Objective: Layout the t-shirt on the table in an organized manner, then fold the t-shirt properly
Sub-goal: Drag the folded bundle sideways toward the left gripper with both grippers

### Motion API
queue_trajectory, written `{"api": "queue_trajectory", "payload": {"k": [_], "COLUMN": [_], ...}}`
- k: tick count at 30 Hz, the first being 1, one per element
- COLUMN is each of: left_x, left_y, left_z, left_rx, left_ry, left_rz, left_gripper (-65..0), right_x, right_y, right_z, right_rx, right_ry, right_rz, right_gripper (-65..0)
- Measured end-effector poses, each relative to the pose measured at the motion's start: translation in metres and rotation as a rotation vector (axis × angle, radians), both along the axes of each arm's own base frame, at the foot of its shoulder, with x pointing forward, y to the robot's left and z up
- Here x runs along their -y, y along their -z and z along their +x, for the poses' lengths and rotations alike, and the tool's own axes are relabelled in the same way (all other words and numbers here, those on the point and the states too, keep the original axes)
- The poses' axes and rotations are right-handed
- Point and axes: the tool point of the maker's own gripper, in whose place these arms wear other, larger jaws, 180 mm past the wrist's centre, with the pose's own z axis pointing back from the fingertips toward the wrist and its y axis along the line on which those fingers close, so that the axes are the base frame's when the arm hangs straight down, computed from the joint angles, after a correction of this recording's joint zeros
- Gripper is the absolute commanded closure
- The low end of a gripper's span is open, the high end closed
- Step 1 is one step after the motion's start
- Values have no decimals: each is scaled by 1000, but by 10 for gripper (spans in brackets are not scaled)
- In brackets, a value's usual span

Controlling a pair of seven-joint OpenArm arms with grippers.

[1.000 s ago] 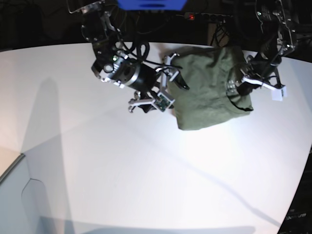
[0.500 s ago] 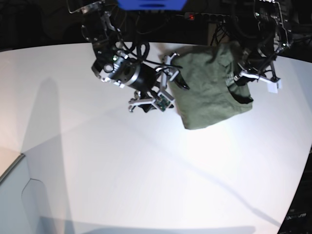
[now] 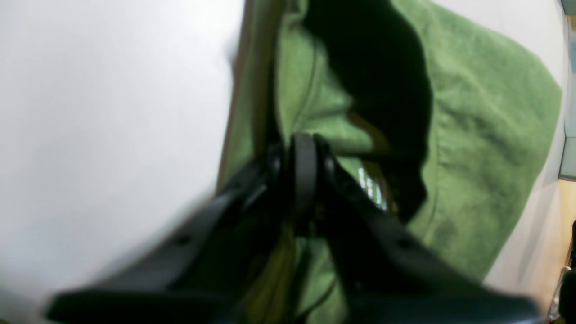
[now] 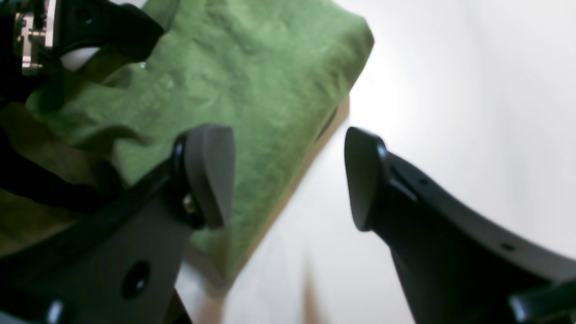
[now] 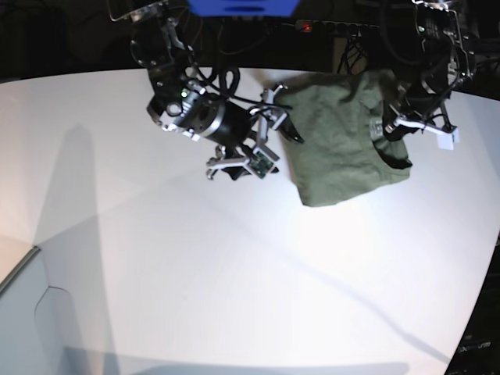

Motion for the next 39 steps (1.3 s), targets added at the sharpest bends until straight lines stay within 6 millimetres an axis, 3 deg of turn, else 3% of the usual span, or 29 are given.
{"api": "queue_trajectory", "payload": {"k": [3,5,18,28,39], "left_x": [3,4,-8,-4,-6], "left_y": [-6,-9,-21,-56,-42], "left_z": [2,-1,-10,0,-14], "left_rx": [18,23,21,111,61], "left_ry": [9,17,-47,-31,-36], "left_rz": [3,18,50,94,91], "left_gripper": [-253,-282,-285,-286,-288], "right_x": [0,0,-2,-2,-2], "right_y": [0,0,0,-3,-3], "right_z": [0,0,-1,4,4], "right_rx": [0,0,-1,12,12], "right_ry": [0,-1,-5,-4,-3], "right_rz": [0,-1,0,1,3], "right_gripper": [-384,-384,-384,-384,-384]}}
